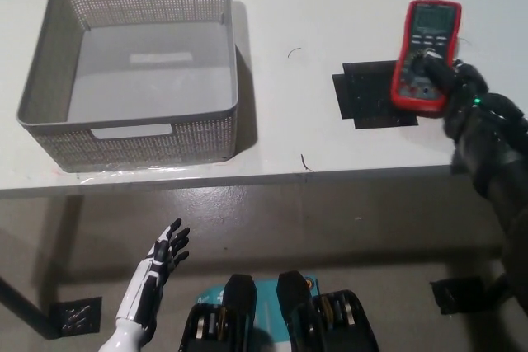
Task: Use the right hand to pick up a multimeter on the right side and put it into a container on the left side
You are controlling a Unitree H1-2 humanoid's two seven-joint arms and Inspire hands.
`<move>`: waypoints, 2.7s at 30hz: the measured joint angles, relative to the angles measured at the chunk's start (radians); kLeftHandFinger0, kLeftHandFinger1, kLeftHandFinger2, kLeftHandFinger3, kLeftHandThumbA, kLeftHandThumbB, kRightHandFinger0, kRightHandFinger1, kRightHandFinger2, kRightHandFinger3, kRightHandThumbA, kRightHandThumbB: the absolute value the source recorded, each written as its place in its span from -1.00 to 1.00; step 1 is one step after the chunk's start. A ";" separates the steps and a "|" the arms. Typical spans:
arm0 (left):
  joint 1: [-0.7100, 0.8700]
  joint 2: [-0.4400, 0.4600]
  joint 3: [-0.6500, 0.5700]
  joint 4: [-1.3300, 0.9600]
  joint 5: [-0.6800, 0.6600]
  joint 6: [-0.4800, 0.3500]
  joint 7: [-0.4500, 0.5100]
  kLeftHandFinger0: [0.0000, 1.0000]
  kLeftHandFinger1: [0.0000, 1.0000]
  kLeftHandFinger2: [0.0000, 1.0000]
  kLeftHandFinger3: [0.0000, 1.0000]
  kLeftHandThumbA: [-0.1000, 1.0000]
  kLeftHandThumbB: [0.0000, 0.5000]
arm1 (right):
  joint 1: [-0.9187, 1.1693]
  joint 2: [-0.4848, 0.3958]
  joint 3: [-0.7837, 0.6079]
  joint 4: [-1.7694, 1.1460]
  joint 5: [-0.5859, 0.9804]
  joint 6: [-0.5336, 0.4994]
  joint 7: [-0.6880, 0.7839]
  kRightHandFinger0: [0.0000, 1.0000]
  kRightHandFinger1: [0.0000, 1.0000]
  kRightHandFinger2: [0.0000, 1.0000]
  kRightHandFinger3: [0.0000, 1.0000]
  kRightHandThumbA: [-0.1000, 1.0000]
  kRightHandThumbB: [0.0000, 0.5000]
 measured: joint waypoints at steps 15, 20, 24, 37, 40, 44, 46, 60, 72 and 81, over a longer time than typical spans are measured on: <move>0.011 0.001 -0.002 -0.001 0.000 -0.001 0.000 1.00 1.00 1.00 1.00 1.00 0.82 | -0.184 0.199 -0.046 0.000 0.158 0.073 0.065 -1.00 -0.90 0.50 1.00 -1.00 -0.58; 0.013 0.002 -0.010 -0.008 0.000 0.000 -0.001 1.00 1.00 1.00 1.00 1.00 0.77 | -0.253 0.255 -0.005 -0.009 0.182 0.086 0.092 -1.00 -0.93 0.43 1.00 -1.00 -0.41; 0.013 0.002 -0.022 -0.008 0.000 0.000 -0.001 1.00 1.00 1.00 1.00 1.00 0.71 | -0.292 0.292 0.012 -0.010 0.202 0.087 0.098 -1.00 -0.83 0.69 1.00 -1.00 -0.54; 0.013 0.014 -0.038 -0.028 0.004 0.003 -0.001 1.00 1.00 1.00 1.00 1.00 0.91 | -0.322 0.354 0.350 -0.011 0.119 0.067 0.090 -1.00 -0.29 0.56 0.29 -1.00 -0.18; 0.013 0.014 -0.038 -0.026 0.004 0.003 -0.001 1.00 1.00 1.00 1.00 1.00 1.00 | -0.313 0.359 0.486 -0.009 0.056 0.062 0.072 -0.96 -0.08 0.64 0.28 -1.00 -0.13; 0.012 0.015 -0.041 -0.025 0.004 0.003 -0.001 1.00 1.00 1.00 1.00 1.00 0.96 | -0.282 0.370 0.667 -0.005 -0.031 0.056 0.038 -0.91 0.03 0.69 0.31 -1.00 -0.17; 0.012 0.016 -0.043 -0.025 0.005 0.003 -0.002 1.00 1.00 1.00 1.00 1.00 0.98 | -0.266 0.377 0.746 -0.001 -0.071 0.052 0.023 -0.96 -0.08 0.57 0.20 -1.00 -0.13; -0.014 0.042 -0.085 -0.027 0.014 -0.018 -0.025 1.00 1.00 1.00 1.00 1.00 0.83 | -0.265 0.375 1.005 -0.003 -0.235 0.006 0.066 1.00 1.00 1.00 1.00 0.86 0.98; -0.009 0.040 -0.090 -0.027 0.017 -0.028 -0.030 1.00 1.00 1.00 1.00 1.00 0.83 | -0.278 0.342 0.942 -0.024 -0.245 -0.048 0.134 1.00 1.00 1.00 1.00 1.00 0.78; 0.004 0.034 -0.080 -0.027 0.017 -0.029 -0.031 1.00 1.00 1.00 1.00 1.00 1.00 | -0.324 0.209 0.735 -0.158 -0.161 -0.116 0.193 1.00 1.00 1.00 1.00 1.00 0.93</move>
